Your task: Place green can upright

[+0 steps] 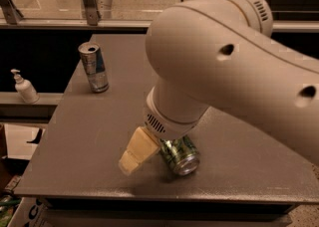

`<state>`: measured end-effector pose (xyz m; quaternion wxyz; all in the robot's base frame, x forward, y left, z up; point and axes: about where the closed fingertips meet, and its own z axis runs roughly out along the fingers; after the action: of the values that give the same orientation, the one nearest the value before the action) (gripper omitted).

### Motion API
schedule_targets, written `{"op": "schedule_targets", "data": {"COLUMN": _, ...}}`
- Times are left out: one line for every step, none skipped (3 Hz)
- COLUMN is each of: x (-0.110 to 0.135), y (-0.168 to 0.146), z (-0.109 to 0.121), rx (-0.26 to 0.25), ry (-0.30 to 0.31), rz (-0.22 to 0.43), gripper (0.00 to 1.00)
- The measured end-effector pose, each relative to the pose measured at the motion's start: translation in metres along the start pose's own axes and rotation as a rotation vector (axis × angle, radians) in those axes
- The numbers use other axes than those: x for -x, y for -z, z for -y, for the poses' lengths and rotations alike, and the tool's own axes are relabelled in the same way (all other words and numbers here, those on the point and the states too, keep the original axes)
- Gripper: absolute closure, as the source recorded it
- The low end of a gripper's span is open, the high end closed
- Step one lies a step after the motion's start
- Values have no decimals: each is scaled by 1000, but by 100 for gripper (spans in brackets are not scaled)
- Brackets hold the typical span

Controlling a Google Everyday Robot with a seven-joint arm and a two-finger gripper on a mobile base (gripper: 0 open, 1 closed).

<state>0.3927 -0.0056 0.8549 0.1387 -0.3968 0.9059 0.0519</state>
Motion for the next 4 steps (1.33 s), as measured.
{"op": "schedule_targets", "data": {"x": 10, "y": -22, "z": 5, "rx": -32, "ry": -37, "rz": -59, "gripper": 0}}
{"op": "schedule_targets", "data": {"x": 17, "y": -38, "z": 15, "rx": -56, "ry": -66, "rz": -115, "gripper": 0}}
{"op": "schedule_targets", "data": {"x": 18, "y": -47, "z": 21, "rx": -65, "ry": -92, "rz": -160, "gripper": 0}}
{"op": "schedule_targets", "data": {"x": 12, "y": -50, "z": 29, "rx": -74, "ry": -117, "rz": -185, "gripper": 0}}
